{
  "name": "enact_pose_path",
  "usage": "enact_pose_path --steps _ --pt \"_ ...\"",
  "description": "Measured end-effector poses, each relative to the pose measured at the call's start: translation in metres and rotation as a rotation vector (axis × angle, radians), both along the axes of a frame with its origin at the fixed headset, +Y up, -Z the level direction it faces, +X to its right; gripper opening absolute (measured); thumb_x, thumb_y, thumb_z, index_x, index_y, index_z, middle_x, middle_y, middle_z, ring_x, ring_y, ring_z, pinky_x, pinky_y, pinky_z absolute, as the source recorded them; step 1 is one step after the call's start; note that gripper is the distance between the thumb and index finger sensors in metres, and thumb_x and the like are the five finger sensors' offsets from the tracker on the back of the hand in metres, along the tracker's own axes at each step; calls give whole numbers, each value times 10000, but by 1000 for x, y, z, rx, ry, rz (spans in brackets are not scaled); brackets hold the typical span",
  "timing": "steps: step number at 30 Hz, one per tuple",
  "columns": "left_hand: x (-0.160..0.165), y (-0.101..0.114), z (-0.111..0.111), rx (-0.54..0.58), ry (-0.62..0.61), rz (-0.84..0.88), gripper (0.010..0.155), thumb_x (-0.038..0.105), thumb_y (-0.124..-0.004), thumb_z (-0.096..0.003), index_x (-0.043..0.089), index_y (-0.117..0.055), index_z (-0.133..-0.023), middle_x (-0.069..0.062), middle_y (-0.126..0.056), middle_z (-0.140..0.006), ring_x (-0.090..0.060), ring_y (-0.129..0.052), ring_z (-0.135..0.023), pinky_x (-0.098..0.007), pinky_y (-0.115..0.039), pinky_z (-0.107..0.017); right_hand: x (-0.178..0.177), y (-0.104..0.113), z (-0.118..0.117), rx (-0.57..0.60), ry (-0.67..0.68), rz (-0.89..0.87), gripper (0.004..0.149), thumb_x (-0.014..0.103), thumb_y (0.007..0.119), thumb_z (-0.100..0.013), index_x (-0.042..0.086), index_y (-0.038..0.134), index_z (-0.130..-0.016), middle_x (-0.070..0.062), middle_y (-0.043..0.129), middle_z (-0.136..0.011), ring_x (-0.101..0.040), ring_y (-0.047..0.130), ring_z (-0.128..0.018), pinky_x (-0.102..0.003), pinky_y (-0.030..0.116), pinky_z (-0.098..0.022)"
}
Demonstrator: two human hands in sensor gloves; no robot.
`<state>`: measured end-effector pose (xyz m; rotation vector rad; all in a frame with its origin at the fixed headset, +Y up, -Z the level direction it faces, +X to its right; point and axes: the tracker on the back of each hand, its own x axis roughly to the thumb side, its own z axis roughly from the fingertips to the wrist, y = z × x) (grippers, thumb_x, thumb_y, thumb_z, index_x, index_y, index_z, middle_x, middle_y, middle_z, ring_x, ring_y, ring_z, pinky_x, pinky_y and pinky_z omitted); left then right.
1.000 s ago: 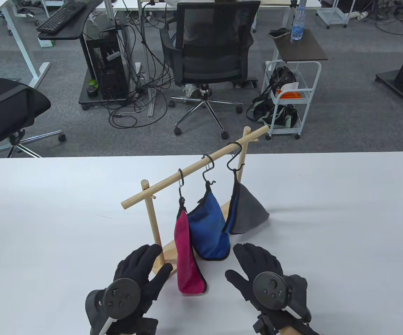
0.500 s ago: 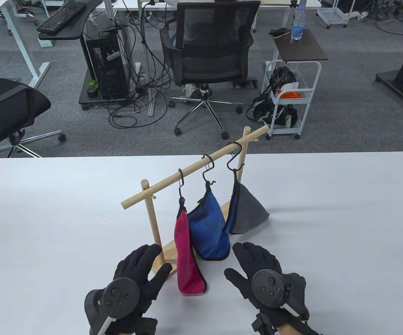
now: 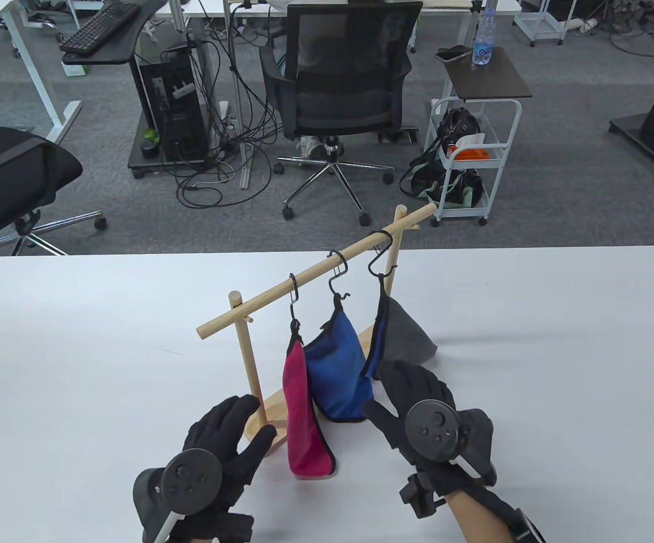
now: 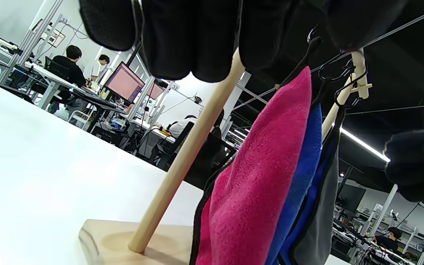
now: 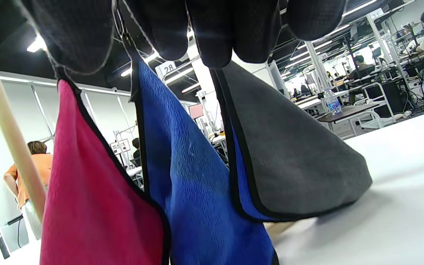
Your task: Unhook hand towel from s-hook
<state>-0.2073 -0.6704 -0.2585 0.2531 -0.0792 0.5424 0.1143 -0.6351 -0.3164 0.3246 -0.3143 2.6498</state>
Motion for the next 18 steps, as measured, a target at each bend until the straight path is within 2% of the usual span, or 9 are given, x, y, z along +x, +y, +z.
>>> enact_pose_path --steps 12,18 --pt "-4 0 0 -1 16 11 641 659 -654 -578 297 -672 -1107 -135 -752 -1137 -444 -772 -1033 -667 -592 -756 5 37 -48 59 -69 -24 691 557 731 -600 205 543 -1164 -221 569 -1198 -482 596 -1076 -671 494 -775" --pt "-5 1 -1 -5 23 10 641 658 -654 -578 296 -672 -1107 -122 -749 -1140 -445 -773 -1032 -666 -593 -756 9 43 -74 44 -105 -56 691 553 734 -601 207 538 -1165 -219 565 -1201 -481 596 -1077 -669 495 -776"
